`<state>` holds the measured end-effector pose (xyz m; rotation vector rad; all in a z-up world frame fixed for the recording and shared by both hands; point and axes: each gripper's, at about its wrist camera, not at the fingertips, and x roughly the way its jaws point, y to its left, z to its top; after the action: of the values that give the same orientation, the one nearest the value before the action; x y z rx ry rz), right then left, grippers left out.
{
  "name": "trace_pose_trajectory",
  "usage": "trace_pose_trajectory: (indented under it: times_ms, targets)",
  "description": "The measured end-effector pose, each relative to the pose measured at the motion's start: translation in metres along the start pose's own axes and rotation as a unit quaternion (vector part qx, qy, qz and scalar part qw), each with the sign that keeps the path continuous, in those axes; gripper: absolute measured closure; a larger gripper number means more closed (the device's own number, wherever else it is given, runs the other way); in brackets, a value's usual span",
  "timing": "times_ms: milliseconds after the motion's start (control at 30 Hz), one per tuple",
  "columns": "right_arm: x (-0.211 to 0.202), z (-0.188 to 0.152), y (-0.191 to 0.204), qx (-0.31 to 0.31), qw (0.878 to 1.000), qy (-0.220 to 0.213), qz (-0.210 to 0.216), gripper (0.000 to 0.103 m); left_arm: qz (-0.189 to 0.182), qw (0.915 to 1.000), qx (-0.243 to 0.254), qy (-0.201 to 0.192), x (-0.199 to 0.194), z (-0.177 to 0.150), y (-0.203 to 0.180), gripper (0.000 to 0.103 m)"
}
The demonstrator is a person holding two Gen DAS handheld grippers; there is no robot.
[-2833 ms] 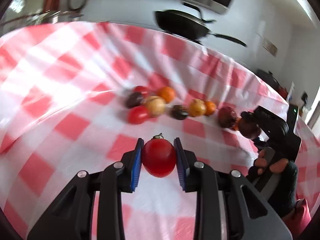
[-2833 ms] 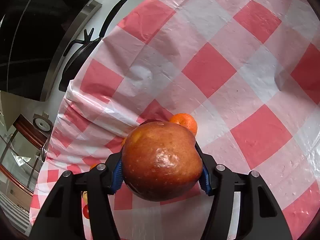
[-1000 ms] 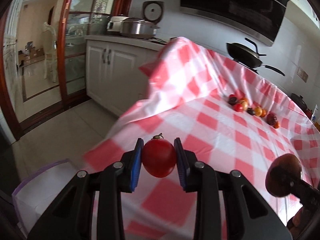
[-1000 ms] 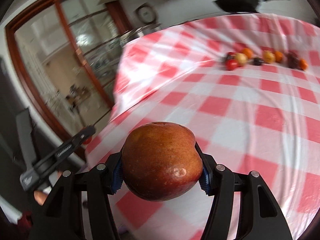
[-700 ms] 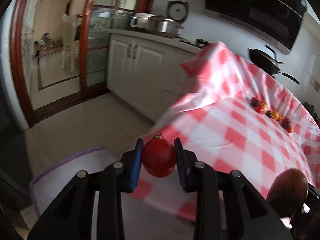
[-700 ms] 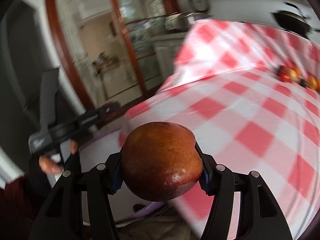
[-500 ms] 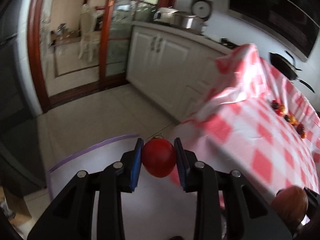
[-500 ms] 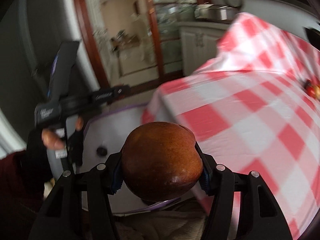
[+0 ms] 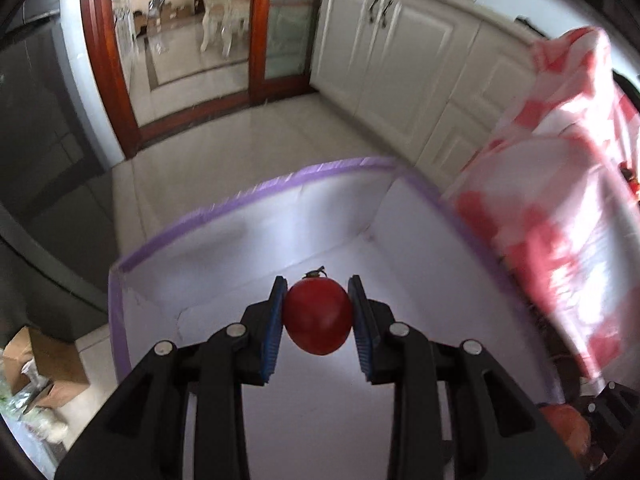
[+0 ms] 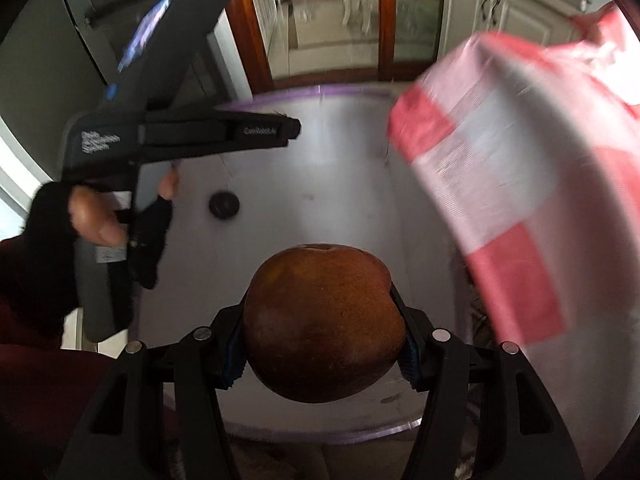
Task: Organize fruits
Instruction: 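Carry the apple and tomato off the table over the white box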
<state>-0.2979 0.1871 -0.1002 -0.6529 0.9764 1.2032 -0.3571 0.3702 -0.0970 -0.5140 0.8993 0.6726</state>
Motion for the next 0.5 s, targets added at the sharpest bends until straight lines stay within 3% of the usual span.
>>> trace_pose_trajectory:
  times_ms: [233, 367, 500]
  targets:
    - [0.054, 0.002, 0.009, -0.011, 0.994, 0.105, -0.018, 0.044, 0.028, 0.9963, 0.030, 0.076, 0.044, -0.010, -0.006, 0.071]
    - [0.069, 0.004, 0.013, -0.032, 0.990, 0.138, -0.022, 0.044, 0.047, 0.9916, 0.064, 0.102, 0.063, -0.018, -0.018, 0.071]
    - [0.077, 0.002, 0.019, -0.045, 0.986, 0.157, -0.024, 0.044, 0.046, 0.9893, 0.067, 0.121, 0.074, -0.024, -0.024, 0.071]
